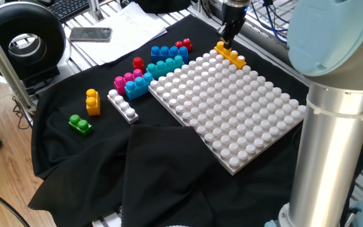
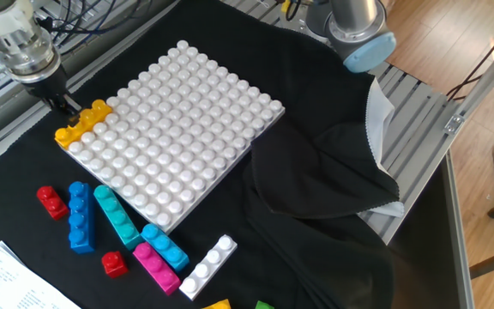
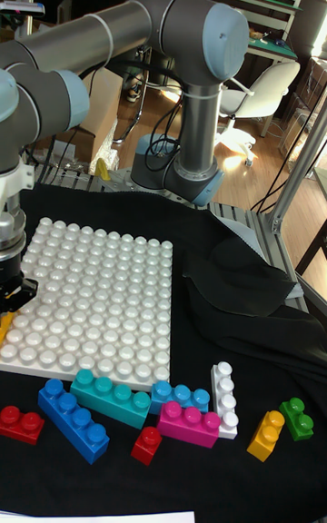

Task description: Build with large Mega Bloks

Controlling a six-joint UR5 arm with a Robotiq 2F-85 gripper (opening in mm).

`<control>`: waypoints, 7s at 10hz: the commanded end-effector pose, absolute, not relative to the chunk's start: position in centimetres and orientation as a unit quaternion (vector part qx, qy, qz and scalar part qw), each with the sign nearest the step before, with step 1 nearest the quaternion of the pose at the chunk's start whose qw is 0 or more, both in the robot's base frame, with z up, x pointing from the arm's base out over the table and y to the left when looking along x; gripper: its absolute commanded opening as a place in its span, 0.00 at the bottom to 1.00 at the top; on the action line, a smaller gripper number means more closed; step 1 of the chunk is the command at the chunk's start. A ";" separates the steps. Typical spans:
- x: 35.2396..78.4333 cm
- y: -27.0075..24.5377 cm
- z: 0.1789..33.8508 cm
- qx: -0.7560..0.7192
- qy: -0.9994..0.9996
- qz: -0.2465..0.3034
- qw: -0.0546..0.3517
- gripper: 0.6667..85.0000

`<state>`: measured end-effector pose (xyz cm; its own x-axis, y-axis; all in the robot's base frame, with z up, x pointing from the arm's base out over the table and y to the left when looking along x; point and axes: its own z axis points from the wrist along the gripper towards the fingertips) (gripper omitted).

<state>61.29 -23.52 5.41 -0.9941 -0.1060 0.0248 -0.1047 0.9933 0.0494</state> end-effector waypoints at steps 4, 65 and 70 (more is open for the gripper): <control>63.9 -21.3 8.9 0.138 -0.990 -0.040 -0.013 0.52; 63.7 -16.5 3.5 -0.042 -0.999 -0.020 -0.008 0.01; 62.9 -15.1 3.0 -0.029 -0.999 -0.035 0.001 0.01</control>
